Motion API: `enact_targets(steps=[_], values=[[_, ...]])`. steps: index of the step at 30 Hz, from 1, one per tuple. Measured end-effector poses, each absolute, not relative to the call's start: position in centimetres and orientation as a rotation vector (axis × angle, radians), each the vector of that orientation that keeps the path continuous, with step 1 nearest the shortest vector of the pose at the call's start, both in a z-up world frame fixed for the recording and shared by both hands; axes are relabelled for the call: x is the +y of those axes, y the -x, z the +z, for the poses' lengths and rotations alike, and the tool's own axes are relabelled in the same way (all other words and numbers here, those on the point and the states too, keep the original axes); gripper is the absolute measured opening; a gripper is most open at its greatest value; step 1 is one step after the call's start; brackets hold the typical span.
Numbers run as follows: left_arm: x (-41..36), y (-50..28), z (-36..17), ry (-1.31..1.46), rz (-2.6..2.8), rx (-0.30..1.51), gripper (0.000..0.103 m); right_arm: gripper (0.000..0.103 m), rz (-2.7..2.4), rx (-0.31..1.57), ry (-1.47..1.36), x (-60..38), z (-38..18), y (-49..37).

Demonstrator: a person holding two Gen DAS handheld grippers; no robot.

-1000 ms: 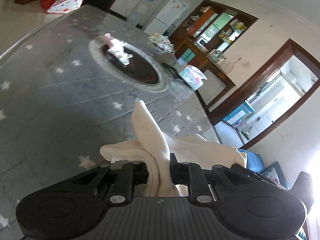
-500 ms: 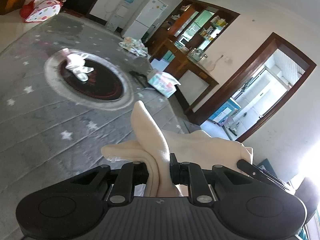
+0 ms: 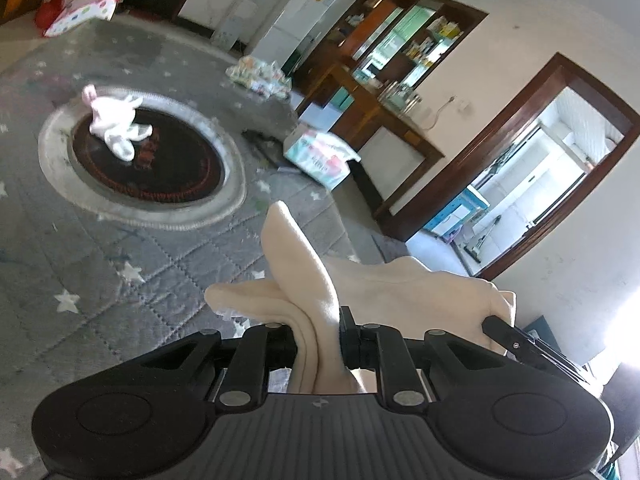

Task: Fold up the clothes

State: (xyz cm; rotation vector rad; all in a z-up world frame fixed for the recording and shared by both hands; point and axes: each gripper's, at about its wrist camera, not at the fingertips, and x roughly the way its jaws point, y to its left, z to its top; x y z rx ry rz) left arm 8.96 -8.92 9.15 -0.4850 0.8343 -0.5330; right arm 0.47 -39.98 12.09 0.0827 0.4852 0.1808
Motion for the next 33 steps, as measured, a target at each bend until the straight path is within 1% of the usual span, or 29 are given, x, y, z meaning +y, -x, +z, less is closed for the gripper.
enact_targets(steps=[6, 13, 16, 17, 18, 21, 26, 28, 31, 33], values=[[-9.1, -10.8, 5.5, 0.504, -0.52, 0.919, 0.017, 0.012, 0.164, 0.559, -0.103, -40.9, 8.7, -2.7], [-8.4, -11.2, 2.1, 0.511, -0.497, 0.996, 0.018, 0.012, 0.158, 0.651, -0.106, -40.5, 4.6, -4.0], [-7.8, -11.1, 1.3, 0.507, -0.483, 1.011, 0.025, 0.014, 0.14, 0.683, -0.113, -40.8, 3.3, -4.3], [-7.5, -11.0, 1.1, 0.505, -0.476, 1.014, 0.027, 0.014, 0.137, 0.692, -0.113, -41.0, 3.0, -4.3], [-7.2, -11.0, 0.9, 0.501, -0.47, 1.016, 0.031, 0.017, 0.131, 0.699, -0.108, -41.1, 2.7, -4.3], [-6.5, -10.8, 0.8, 0.502, -0.469, 1.004, 0.033, 0.018, 0.12, 0.72, -0.101, -41.4, 2.0, -4.4], [-6.4, -10.1, 1.0, 0.47, -0.488, 1.004, 0.028, 0.019, 0.131, 0.744, -0.095, -41.2, 0.9, -3.9], [-6.4, -9.9, 0.9, 0.468, -0.506, 1.026, 0.023, 0.019, 0.138, 0.745, -0.081, -41.0, 0.8, -3.4], [-6.0, -9.2, 0.9, 0.457, -0.533, 1.052, 0.021, 0.019, 0.153, 0.762, -0.041, -40.5, 1.0, -2.5], [-5.6, -8.7, 1.0, 0.446, -0.548, 1.063, 0.021, 0.019, 0.162, 0.769, -0.018, -40.3, 1.1, -1.9]])
